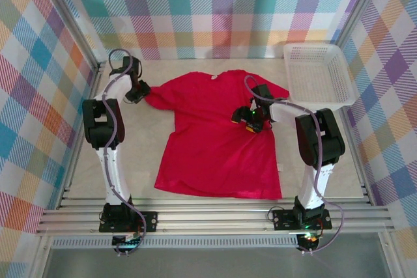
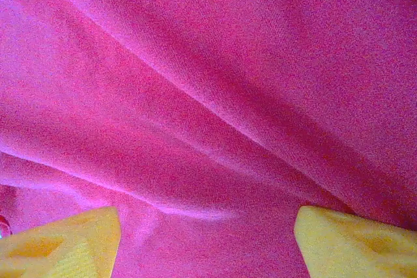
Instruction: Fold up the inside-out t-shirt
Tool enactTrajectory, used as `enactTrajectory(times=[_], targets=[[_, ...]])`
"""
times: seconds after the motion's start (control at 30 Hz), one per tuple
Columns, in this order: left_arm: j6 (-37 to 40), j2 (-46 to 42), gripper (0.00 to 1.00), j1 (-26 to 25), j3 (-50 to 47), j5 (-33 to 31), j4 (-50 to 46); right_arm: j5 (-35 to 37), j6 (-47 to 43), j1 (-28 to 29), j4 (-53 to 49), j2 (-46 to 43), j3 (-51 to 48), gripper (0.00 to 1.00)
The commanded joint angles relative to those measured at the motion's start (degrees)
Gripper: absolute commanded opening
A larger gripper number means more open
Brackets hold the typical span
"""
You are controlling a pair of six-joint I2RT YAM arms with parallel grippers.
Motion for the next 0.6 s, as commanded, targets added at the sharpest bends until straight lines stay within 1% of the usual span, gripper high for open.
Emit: enactTrajectory(times=[0.0, 0.07, 0.2, 0.33, 0.43, 0.57], targets=[[4.4, -2.9, 0.38, -2.5, 2.9, 0.8, 1.1, 2.3, -1.3, -0.7, -7.1, 3.0, -0.8, 0.73], [5.1, -1.9, 0.38, -3.5, 4.2, 1.3, 1.5, 1.8, -1.3, -0.7, -7.2, 3.1, -0.2, 0.73], [3.1, 2.5, 0.39, -4.1, 8.1, 6.2, 0.5, 1.0, -1.4, -0.5, -7.5, 3.3, 0.4, 0.73], [1.4, 5.2, 0.44, -5.4, 8.5, 10.8, 2.1, 0.8, -1.5, -0.5, -7.5, 3.7, 0.7, 0.73], [0.9, 6.9, 0.49, -6.4, 8.8, 11.6, 2.6, 0.1, -1.6, -0.4, -7.3, 4.1, 0.9, 0.73], [0.6, 10.3, 0.49, -7.0, 10.7, 11.2, 1.3, -0.2, -1.5, -0.5, -7.3, 4.3, 1.1, 0.74]])
